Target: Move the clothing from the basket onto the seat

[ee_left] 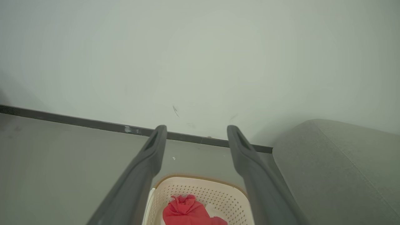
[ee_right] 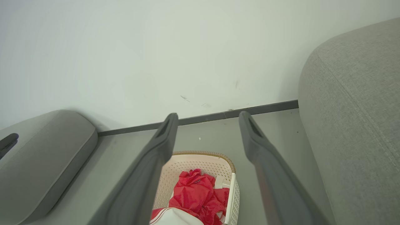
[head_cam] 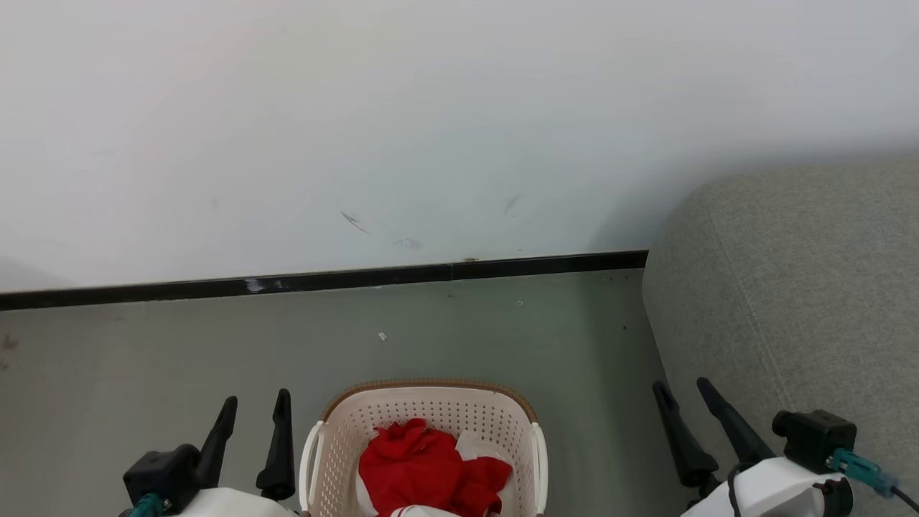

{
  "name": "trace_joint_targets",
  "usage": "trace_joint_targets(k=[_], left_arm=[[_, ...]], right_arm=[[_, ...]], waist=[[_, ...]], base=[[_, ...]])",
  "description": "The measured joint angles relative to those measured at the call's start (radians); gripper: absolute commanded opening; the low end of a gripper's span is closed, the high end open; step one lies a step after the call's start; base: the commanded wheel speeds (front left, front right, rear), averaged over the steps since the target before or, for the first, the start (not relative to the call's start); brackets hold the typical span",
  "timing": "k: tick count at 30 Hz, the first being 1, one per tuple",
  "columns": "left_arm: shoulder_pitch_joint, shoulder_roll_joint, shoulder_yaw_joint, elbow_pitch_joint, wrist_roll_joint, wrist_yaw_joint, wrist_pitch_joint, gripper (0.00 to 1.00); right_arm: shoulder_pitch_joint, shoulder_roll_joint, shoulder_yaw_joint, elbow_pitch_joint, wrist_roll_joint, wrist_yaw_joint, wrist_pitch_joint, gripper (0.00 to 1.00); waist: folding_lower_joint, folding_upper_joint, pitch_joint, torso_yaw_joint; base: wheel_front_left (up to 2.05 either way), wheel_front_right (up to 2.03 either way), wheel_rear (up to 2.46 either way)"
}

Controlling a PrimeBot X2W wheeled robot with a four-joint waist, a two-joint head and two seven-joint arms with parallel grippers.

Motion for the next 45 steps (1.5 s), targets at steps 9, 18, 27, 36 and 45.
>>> trace_joint_targets(k=[9, 18, 27, 36, 45], left_arm=[[0.022, 0.0, -0.02, -0.003, 0.103, 0.026, -0.031, 1.0], [0.026, 0.001, -0.035, -0.009, 0.224, 0.054, -0.062, 1.0], [0.038, 0.001, -0.045, -0.015, 0.332, 0.082, -0.095, 1.0], [0.038, -0.003, -0.021, 0.002, 0.311, 0.085, -0.096, 1.0], [0.038, -0.006, -0.007, 0.01, 0.296, 0.085, -0.096, 1.0]], right_arm=[[0.015, 0.006, 0.005, -0.012, -0.133, 0.0, -0.021, 1.0], [0.023, 0.011, 0.012, -0.028, -0.273, 0.0, -0.039, 1.0], [0.04, 0.022, 0.018, -0.055, -0.387, 0.0, -0.066, 1.0], [0.04, 0.023, 0.006, -0.07, -0.383, 0.0, -0.066, 1.0], [0.04, 0.023, -0.005, -0.07, -0.371, 0.0, -0.066, 1.0]], waist=[[-0.0001, 0.0, -0.001, 0.003], [-0.0002, 0.0, -0.002, 0.004], [-0.0002, 0.0, 0.002, 0.005], [-0.0002, 0.0, 0.009, 0.003], [-0.0003, 0.0, 0.015, 0.002]], base=[[0.0, 0.0, 0.0], [0.0, 0.0, 0.0], [0.0, 0.0, 0.0], [0.0, 0.0, 0.0], [0.0, 0.0, 0.0]])
